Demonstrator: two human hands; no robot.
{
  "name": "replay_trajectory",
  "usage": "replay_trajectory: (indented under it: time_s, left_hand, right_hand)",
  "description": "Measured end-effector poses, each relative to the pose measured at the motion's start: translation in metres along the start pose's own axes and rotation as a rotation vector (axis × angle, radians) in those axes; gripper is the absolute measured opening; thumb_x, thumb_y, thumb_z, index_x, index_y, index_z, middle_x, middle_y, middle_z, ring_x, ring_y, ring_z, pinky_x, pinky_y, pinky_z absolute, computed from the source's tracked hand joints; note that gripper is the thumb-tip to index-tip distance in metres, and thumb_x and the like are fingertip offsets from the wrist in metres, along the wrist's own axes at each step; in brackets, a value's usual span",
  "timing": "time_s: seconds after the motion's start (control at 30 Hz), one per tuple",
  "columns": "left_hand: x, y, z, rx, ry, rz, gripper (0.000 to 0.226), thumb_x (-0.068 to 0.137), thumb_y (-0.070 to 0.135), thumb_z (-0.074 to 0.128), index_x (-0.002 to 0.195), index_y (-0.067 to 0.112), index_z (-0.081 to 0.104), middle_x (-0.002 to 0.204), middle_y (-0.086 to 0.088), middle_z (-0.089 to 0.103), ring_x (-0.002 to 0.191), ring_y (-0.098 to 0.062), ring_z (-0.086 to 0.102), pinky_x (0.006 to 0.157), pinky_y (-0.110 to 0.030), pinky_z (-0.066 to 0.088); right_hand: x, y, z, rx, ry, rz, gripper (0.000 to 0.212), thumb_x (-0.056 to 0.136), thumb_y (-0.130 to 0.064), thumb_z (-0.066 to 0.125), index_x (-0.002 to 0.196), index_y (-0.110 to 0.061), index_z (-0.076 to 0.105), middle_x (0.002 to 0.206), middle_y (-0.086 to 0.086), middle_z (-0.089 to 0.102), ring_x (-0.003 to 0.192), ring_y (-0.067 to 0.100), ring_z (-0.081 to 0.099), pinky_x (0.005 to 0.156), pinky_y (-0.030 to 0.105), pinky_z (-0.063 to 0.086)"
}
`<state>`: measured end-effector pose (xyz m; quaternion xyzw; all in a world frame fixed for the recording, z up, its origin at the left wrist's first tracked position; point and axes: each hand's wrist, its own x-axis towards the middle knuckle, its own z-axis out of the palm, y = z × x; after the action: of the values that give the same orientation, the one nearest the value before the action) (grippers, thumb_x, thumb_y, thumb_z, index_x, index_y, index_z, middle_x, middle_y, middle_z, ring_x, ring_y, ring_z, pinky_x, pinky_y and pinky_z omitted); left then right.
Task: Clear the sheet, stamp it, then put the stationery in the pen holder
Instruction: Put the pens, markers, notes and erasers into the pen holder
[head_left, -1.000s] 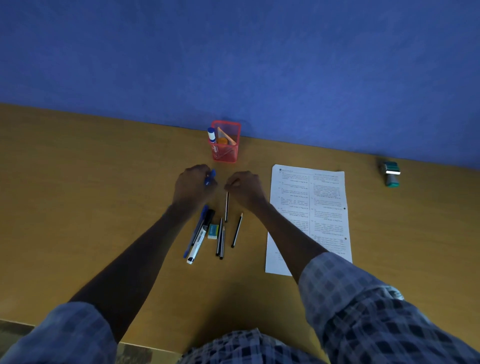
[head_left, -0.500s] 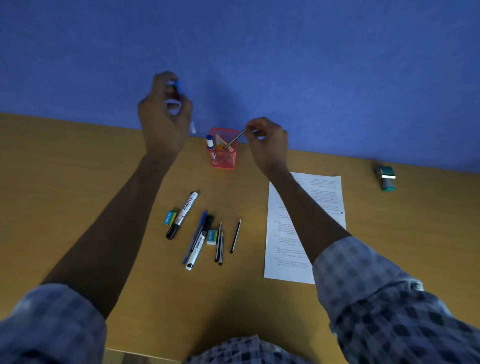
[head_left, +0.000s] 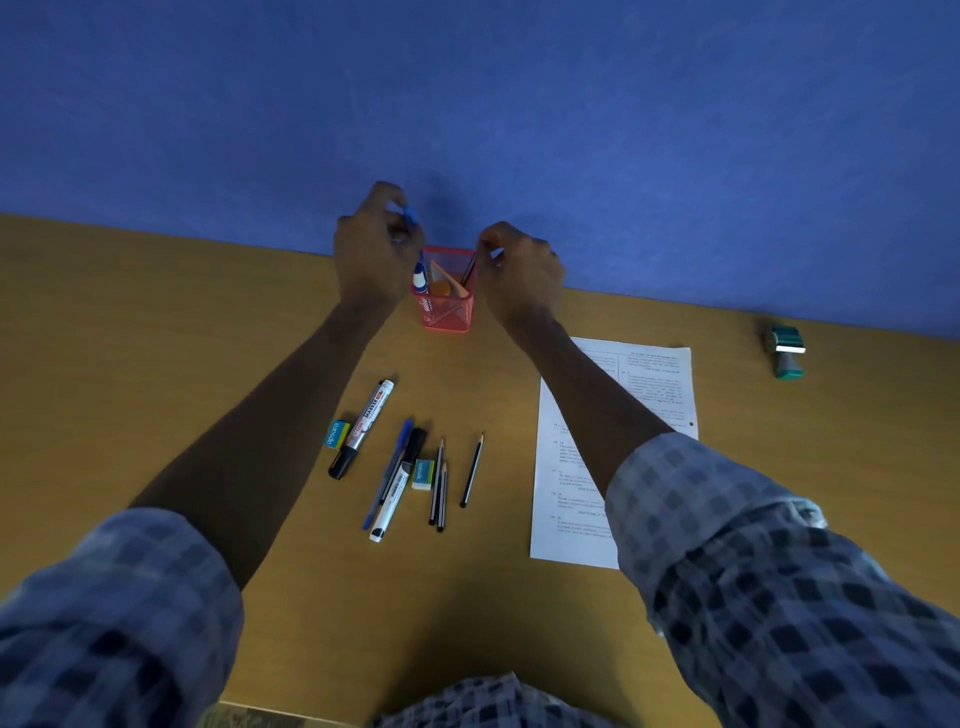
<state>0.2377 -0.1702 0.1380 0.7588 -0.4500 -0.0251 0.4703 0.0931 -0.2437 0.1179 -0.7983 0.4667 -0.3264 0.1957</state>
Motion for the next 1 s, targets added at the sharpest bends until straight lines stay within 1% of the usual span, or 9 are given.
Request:
replay_trajectory:
  time_s: [0.1, 0.3, 0.4, 0.5, 0.63, 0.7, 0.8, 0.93, 1.0]
  left_hand:
    - [-0.001, -0.009, 0.006, 0.074, -0.024, -0.069, 0.019, 0.082, 0.019, 0.065, 0.097, 0.011, 0.058, 0.085, -0.007, 0.076, 0.074, -0.016, 0.073, 0.057, -0.015, 0.043]
    - [-0.012, -0.016, 0.01, 0.114, -0.036, -0.165, 0.03, 0.081, 0.031, 0.071, 0.105, 0.014, 0.064, 0.096, -0.003, 0.075, 0.087, -0.016, 0.07, 0.069, -0.02, 0.045]
    - [-0.022, -0.019, 0.004, 0.074, 0.023, -0.234, 0.038, 0.081, 0.041, 0.069, 0.109, 0.015, 0.061, 0.087, 0.002, 0.071, 0.079, -0.013, 0.067, 0.069, -0.024, 0.047]
    - [-0.043, -0.026, -0.005, 0.14, 0.029, -0.251, 0.032, 0.082, 0.039, 0.065, 0.099, 0.013, 0.063, 0.077, -0.003, 0.07, 0.076, -0.019, 0.066, 0.069, -0.028, 0.048]
    - [-0.085, -0.036, -0.014, 0.21, -0.193, -0.261, 0.024, 0.081, 0.033, 0.068, 0.088, 0.01, 0.067, 0.073, -0.007, 0.07, 0.071, -0.024, 0.068, 0.068, -0.032, 0.054]
    - [-0.103, -0.04, -0.016, 0.245, -0.344, -0.299, 0.021, 0.078, 0.032, 0.069, 0.086, 0.012, 0.069, 0.074, -0.007, 0.071, 0.071, -0.024, 0.068, 0.069, -0.033, 0.056]
    - [-0.125, -0.042, -0.018, 0.373, -0.561, -0.353, 0.02, 0.076, 0.029, 0.072, 0.089, 0.014, 0.07, 0.088, -0.007, 0.073, 0.083, -0.025, 0.068, 0.069, -0.03, 0.053]
    - [-0.144, -0.04, -0.017, 0.525, -0.679, -0.34, 0.036, 0.074, 0.035, 0.075, 0.101, 0.013, 0.068, 0.106, -0.008, 0.068, 0.1, -0.031, 0.063, 0.079, -0.034, 0.051]
    - [-0.151, -0.039, -0.015, 0.598, -0.714, -0.288, 0.041, 0.074, 0.04, 0.076, 0.102, 0.012, 0.066, 0.107, -0.011, 0.066, 0.102, -0.033, 0.061, 0.081, -0.036, 0.05]
  right_hand:
    - [0.001, 0.002, 0.007, -0.012, -0.049, 0.024, 0.013, 0.091, -0.026, 0.058, 0.093, -0.021, 0.069, 0.089, 0.0, 0.075, 0.077, 0.023, 0.071, 0.069, 0.036, 0.059]
    - [-0.003, 0.006, 0.01, -0.008, -0.1, 0.077, 0.024, 0.092, -0.034, 0.056, 0.107, -0.019, 0.067, 0.101, 0.001, 0.075, 0.089, 0.026, 0.07, 0.077, 0.038, 0.058]
    - [-0.016, 0.01, 0.008, 0.031, -0.079, 0.096, 0.031, 0.091, -0.039, 0.056, 0.111, -0.017, 0.065, 0.103, 0.0, 0.074, 0.088, 0.023, 0.071, 0.076, 0.037, 0.058]
    - [-0.037, 0.015, 0.008, 0.02, -0.081, 0.109, 0.026, 0.091, -0.034, 0.056, 0.105, -0.015, 0.066, 0.097, 0.003, 0.074, 0.084, 0.024, 0.07, 0.073, 0.035, 0.057]
    - [-0.073, 0.019, 0.012, 0.0, -0.213, 0.118, 0.017, 0.089, -0.028, 0.058, 0.089, -0.015, 0.068, 0.086, 0.0, 0.072, 0.074, 0.017, 0.066, 0.065, 0.026, 0.053]
    - [-0.091, 0.02, 0.017, -0.013, -0.325, 0.137, 0.014, 0.085, -0.027, 0.06, 0.087, -0.019, 0.071, 0.086, -0.001, 0.074, 0.075, 0.017, 0.067, 0.069, 0.031, 0.057]
    - [-0.112, 0.016, 0.021, -0.043, -0.519, 0.173, 0.014, 0.081, -0.029, 0.065, 0.088, -0.023, 0.074, 0.093, -0.002, 0.074, 0.084, 0.02, 0.068, 0.077, 0.033, 0.057]
    - [-0.133, 0.01, 0.023, -0.111, -0.693, 0.183, 0.017, 0.076, -0.034, 0.071, 0.088, -0.024, 0.075, 0.098, 0.0, 0.073, 0.092, 0.024, 0.068, 0.081, 0.033, 0.055]
    - [-0.139, 0.008, 0.025, -0.156, -0.735, 0.173, 0.028, 0.074, -0.04, 0.074, 0.093, -0.019, 0.073, 0.101, 0.004, 0.072, 0.096, 0.027, 0.067, 0.084, 0.036, 0.055]
